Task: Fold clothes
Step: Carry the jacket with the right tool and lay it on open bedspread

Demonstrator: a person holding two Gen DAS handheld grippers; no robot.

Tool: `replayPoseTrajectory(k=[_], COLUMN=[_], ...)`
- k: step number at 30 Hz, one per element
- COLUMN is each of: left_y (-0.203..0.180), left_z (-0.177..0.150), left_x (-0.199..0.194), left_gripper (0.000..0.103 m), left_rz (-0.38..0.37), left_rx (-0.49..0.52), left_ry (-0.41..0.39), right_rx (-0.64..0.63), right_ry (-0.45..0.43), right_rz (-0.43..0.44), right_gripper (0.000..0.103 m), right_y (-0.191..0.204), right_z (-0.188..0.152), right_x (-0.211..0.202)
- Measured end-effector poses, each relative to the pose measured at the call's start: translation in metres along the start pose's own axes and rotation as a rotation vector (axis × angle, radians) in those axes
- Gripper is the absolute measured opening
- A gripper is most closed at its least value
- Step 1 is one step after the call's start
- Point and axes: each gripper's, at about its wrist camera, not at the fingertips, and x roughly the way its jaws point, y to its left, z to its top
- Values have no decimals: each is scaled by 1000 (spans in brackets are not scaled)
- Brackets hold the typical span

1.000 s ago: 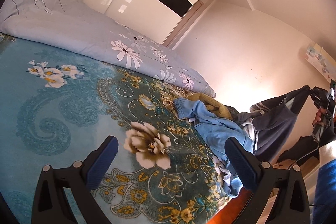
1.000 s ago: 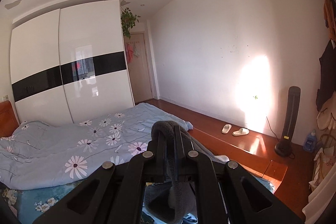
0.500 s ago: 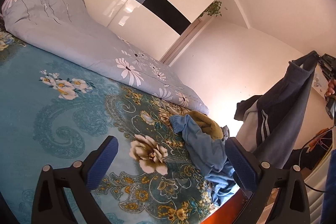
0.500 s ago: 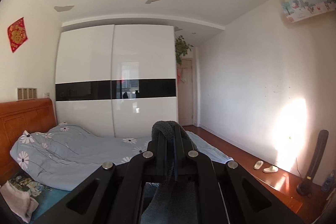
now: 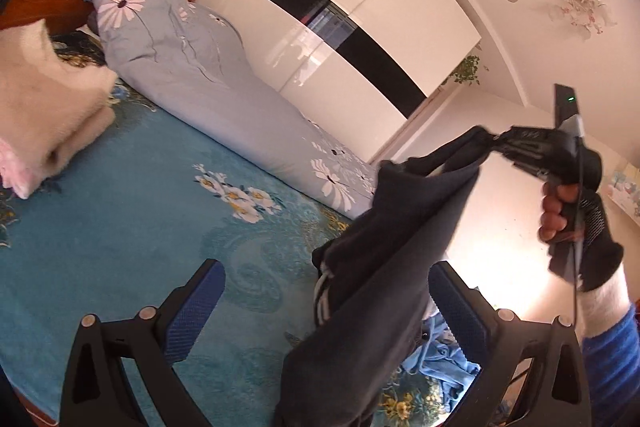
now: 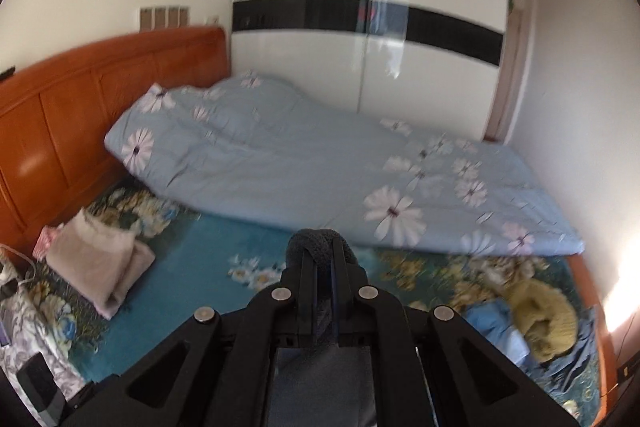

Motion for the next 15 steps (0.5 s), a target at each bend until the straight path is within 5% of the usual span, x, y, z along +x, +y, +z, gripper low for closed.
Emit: replayPoseTrajectory(k=[5, 9, 10, 12, 15], left_y=[30, 42, 43, 45, 33], left_z=[6, 8, 7, 6, 0], left_x=[-15, -18, -17, -13, 8], left_gripper=[103, 103, 103, 103, 103], left_rz=[100, 154, 161, 161, 139], left_rx=[-28, -26, -28, -38, -15], left_ry=[-14, -13, -12, -4, 40], right_rx=[17, -45, -68, -93, -64], right_ry=[162, 221, 212, 180, 130], right_rz=[200, 306, 323, 347, 369], right_gripper=[6, 10, 12, 34, 45], right_y=[68, 112, 116, 113, 84], right_z=[-45, -61, -63, -66, -75], right_x=[91, 106, 103, 92, 74])
